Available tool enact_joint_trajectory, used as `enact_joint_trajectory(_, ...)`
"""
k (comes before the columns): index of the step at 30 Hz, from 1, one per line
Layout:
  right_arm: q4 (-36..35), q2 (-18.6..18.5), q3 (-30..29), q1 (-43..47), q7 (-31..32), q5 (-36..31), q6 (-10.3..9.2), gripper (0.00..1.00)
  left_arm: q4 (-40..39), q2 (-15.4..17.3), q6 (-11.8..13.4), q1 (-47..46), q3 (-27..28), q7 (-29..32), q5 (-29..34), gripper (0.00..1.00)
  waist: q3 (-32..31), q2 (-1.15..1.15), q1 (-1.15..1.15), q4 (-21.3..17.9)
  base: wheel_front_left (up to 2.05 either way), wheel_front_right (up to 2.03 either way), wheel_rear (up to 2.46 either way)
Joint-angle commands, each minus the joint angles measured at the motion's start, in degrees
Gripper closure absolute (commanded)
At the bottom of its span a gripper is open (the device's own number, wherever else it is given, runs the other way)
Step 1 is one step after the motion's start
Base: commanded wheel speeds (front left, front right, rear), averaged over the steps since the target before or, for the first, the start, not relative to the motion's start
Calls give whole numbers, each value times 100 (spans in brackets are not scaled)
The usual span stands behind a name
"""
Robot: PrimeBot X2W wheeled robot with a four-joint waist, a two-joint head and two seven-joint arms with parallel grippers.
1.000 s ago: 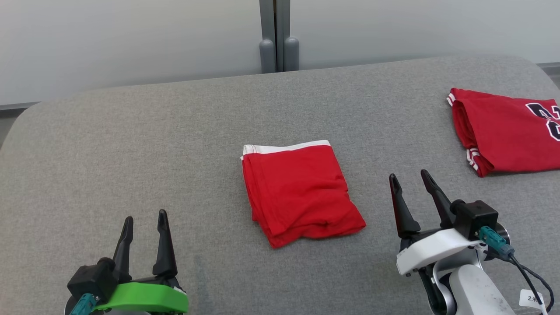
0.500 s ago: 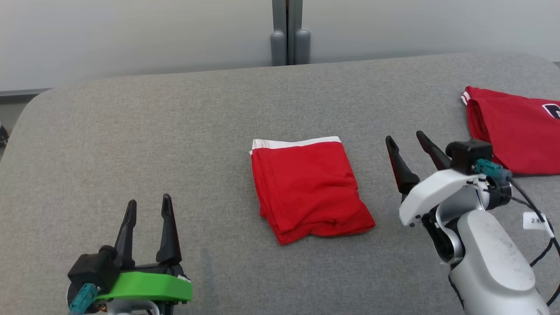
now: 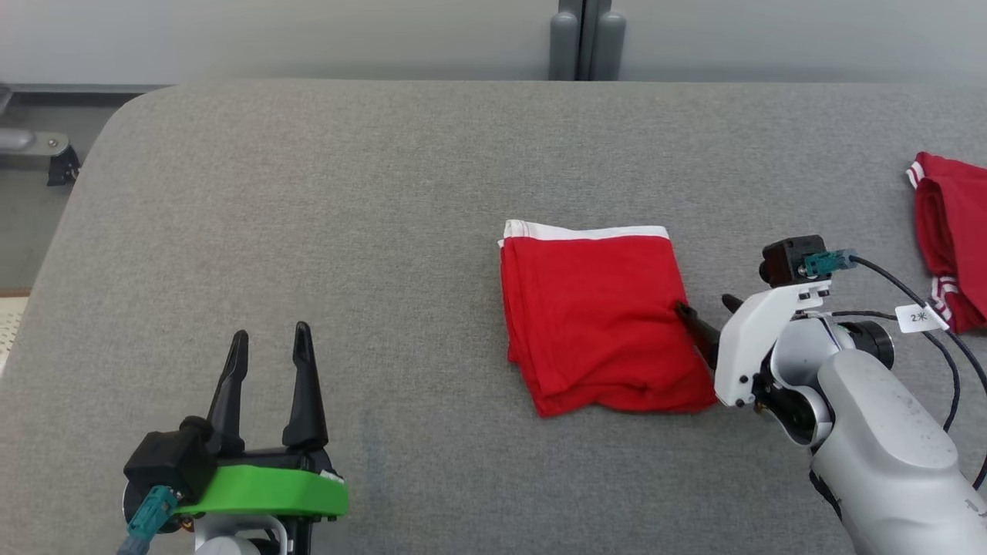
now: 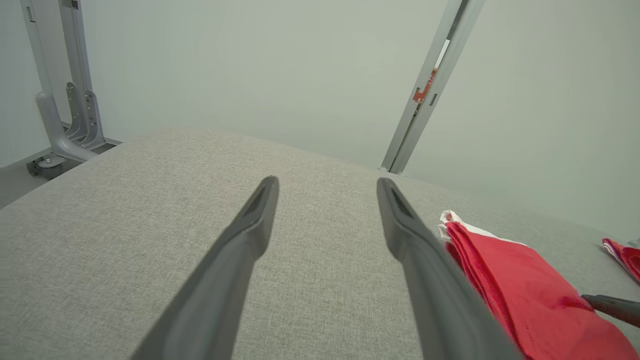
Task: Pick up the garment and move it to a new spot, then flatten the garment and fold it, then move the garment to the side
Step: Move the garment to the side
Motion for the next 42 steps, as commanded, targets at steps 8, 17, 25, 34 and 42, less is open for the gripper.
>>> enact_joint_trajectory(8,549,-226,412,-281,375,632,-8,6,1,10,5,-113,-28,-17,-15,0,283,0,0,373,0,0,0)
enact_joint_trajectory(17,527,-321,990,-551,-73,829,-5,100,-40,10,-4,-66,16,-17,46,0,297,0,0,109,0,0,0)
enact_joint_trajectory(25,610,-477,1361,-957,-539,735,-7,100,-57,11,-71,-86,15,-12,169,0,309,0,0,-748,0,0,0)
enact_joint_trajectory(34,391,-957,1427,-1225,-681,759,-8,100,-105,14,-139,-224,38,-10,366,0,618,0,0,-1892,0,0,0)
enact_joint_trajectory(42,363,-943,1259,-1338,-857,770,-8,100,-66,122,-219,-416,37,-10,547,0,990,0,0,-2530,0,0,0)
